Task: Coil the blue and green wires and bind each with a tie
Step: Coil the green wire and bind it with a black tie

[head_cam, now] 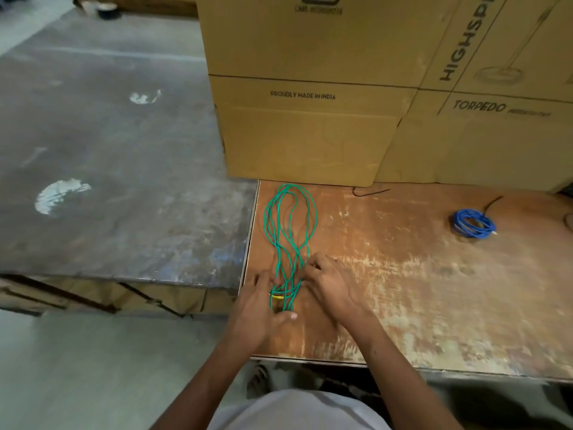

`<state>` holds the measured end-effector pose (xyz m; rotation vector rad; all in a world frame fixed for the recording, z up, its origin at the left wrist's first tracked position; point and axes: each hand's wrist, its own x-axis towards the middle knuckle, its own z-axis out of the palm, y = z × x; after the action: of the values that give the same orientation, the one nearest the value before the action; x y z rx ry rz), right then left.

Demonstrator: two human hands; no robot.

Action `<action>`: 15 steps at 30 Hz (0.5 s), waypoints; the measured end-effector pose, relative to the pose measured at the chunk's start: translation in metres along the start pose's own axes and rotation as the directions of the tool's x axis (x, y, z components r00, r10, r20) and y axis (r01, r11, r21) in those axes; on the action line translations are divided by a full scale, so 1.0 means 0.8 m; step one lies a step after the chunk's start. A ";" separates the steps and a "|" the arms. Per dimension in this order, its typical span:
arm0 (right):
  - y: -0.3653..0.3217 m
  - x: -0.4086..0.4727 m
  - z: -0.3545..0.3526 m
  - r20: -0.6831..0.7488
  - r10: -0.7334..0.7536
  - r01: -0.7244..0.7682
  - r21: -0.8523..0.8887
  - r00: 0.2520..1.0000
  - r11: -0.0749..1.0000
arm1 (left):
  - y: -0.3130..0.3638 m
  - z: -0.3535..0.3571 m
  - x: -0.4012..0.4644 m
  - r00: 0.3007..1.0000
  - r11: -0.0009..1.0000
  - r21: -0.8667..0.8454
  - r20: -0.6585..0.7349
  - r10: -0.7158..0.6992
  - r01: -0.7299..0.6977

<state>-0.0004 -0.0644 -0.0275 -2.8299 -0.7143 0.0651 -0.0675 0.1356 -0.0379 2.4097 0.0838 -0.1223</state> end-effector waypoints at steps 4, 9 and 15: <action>-0.006 -0.007 -0.001 0.004 0.056 -0.056 0.137 0.998 0.989 | -0.005 -0.004 -0.001 0.997 0.995 -0.086 -0.061 0.040 -0.045; -0.008 -0.009 0.006 0.033 0.075 -0.079 0.159 0.997 0.984 | -0.004 -0.010 -0.008 0.994 0.992 -0.066 -0.044 0.103 -0.106; -0.001 -0.008 0.008 0.072 -0.108 0.105 0.049 0.991 0.993 | 0.003 0.008 -0.011 0.998 0.983 0.175 -0.008 0.064 -0.062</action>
<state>-0.0069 -0.0650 -0.0337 -2.7540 -0.8677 0.1684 -0.0761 0.1292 -0.0403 2.5853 0.0028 -0.0866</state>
